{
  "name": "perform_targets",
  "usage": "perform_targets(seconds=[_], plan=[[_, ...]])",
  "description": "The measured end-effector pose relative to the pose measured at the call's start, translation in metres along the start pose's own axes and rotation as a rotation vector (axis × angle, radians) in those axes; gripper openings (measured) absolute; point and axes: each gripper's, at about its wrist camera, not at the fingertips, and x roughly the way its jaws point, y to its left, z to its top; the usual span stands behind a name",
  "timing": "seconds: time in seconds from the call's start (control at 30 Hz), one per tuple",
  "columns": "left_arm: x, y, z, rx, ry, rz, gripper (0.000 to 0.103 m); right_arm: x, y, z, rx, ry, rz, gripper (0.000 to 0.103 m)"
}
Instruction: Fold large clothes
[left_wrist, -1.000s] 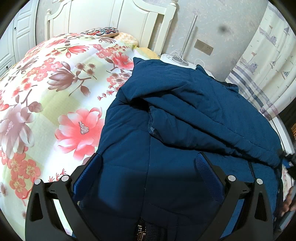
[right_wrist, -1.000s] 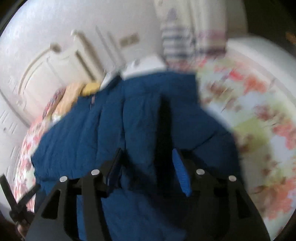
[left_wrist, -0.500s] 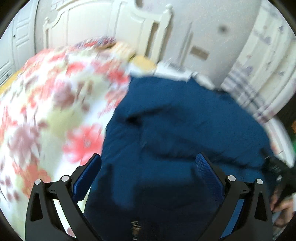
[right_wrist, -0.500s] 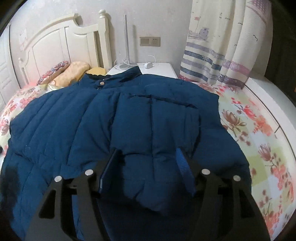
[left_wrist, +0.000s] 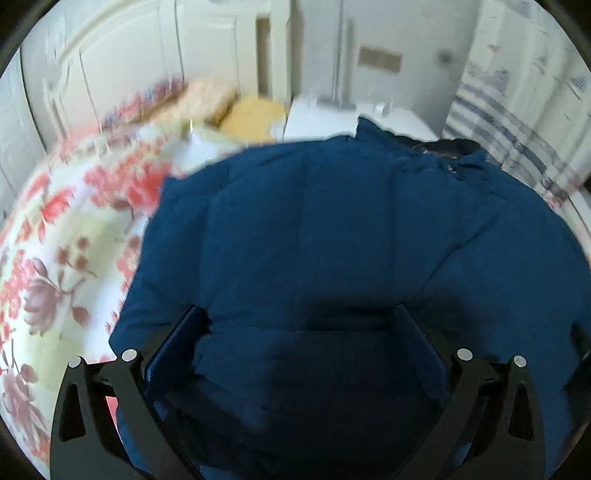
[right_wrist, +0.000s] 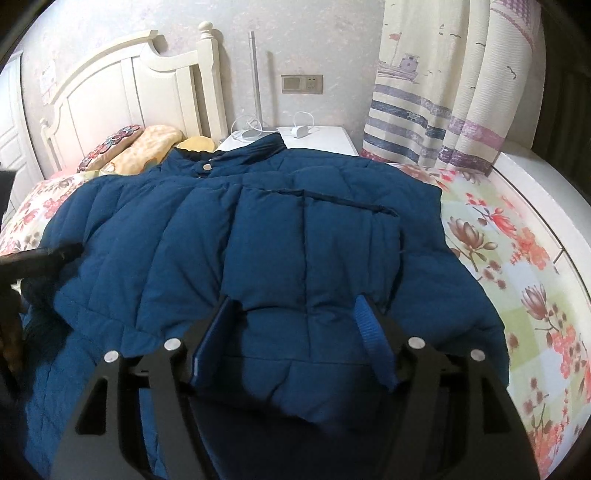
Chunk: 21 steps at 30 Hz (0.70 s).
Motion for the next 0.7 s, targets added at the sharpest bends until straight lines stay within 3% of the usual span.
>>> perform_targets(seconds=[0.1, 0.17, 0.27, 0.37, 0.47, 0.6, 0.7], plan=[[-0.011, 0.002, 0.007, -0.031, 0.035, 0.023, 0.098, 0.001, 0.001, 0.0, 0.0, 0.0, -0.003, 0.07], [-0.031, -0.001, 0.02, -0.048, -0.025, -0.003, 0.098, 0.0, 0.001, -0.001, -0.003, 0.0, -0.005, 0.071], [-0.044, -0.028, 0.05, 0.032, -0.115, 0.002, 0.098, 0.0, -0.001, -0.001, -0.006, 0.0, -0.004, 0.071], [-0.015, -0.051, 0.071, 0.072, -0.041, 0.011, 0.098, 0.0, 0.0, -0.001, -0.002, 0.0, 0.0, 0.071], [0.033, -0.056, 0.07, 0.107, 0.064, 0.057, 0.099, 0.001, 0.0, -0.001, -0.001, -0.001, 0.002, 0.071], [0.039, -0.041, 0.06, 0.06, 0.058, -0.017, 0.099, 0.001, -0.001, -0.001, 0.007, -0.001, 0.013, 0.073], [0.01, -0.024, 0.06, 0.022, -0.027, -0.02, 0.098, 0.001, -0.002, -0.001, 0.015, 0.001, 0.032, 0.076]])
